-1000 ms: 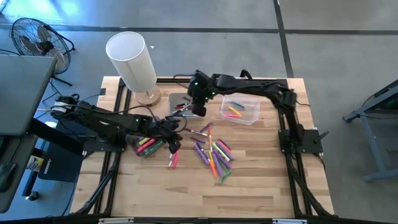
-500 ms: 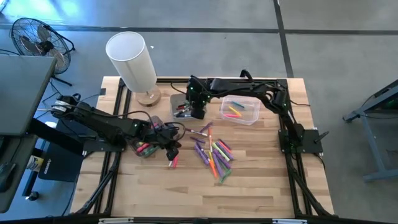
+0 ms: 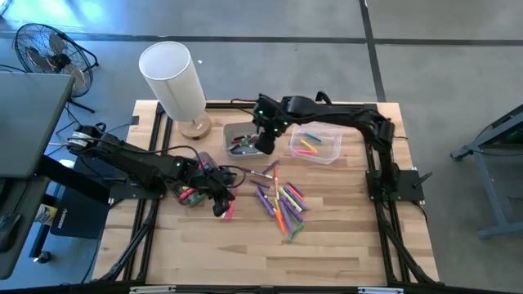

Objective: Pick & Place Markers
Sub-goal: Put the pink pen into the transparent bin

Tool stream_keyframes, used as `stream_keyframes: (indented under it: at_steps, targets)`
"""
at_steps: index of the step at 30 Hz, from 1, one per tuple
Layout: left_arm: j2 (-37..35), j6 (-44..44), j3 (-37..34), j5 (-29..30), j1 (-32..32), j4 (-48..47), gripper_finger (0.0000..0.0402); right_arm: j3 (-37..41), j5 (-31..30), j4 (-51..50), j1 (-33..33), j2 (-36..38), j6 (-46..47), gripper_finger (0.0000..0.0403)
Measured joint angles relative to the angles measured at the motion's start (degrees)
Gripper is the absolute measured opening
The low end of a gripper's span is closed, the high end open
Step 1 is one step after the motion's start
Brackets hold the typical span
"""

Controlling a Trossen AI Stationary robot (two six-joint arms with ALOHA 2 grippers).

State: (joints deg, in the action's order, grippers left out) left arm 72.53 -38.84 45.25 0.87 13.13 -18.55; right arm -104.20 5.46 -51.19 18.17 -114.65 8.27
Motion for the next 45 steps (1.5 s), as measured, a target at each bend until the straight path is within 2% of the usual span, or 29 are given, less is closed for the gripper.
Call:
stream_keyframes:
  at_steps: [3,6,11,16,20,25,29,33,40,45]
  targets:
    - [0.2,-0.4,0.0,1.6,-0.4,0.2,0.0006,0.3,-5.4,-3.7,-3.2,5.0,1.3,0.0085]
    - [1.0,-0.4,0.0,3.4,-0.4,0.7,0.0034,5.4,-6.9,-2.9,-6.9,11.5,2.9,0.0053]
    - [0.9,-0.3,0.0,5.5,-0.4,1.9,0.0108,22.7,-8.0,5.1,-13.9,25.1,11.7,0.0006]
    - [0.9,0.2,0.4,7.0,-0.4,3.9,0.0141,41.3,-14.5,15.8,-23.5,40.1,25.2,0.001]
    - [2.4,-3.7,6.3,11.4,0.6,-1.2,0.0142,52.1,-20.1,19.9,-31.3,49.8,33.6,0.0002]
    - [12.6,-9.7,20.2,16.1,2.0,-15.8,0.0142,60.6,-21.9,19.7,-38.1,58.3,40.6,0.0003]
    - [20.8,-21.1,31.7,14.2,2.0,-30.2,0.0142,65.2,-22.0,19.8,-42.1,62.9,42.9,0.0001]
    - [28.4,-32.1,38.7,10.8,1.9,-37.6,0.0142,68.0,-21.9,19.8,-44.8,65.3,42.9,0.0001]
    - [35.7,-43.6,39.5,2.2,2.7,-39.2,0.0142,68.9,-20.0,19.7,-46.7,65.7,41.3,0.0001]
    - [37.9,-45.5,39.6,1.4,3.1,-39.6,0.0142,68.9,-18.9,19.7,-48.2,65.7,40.5,0.0001]
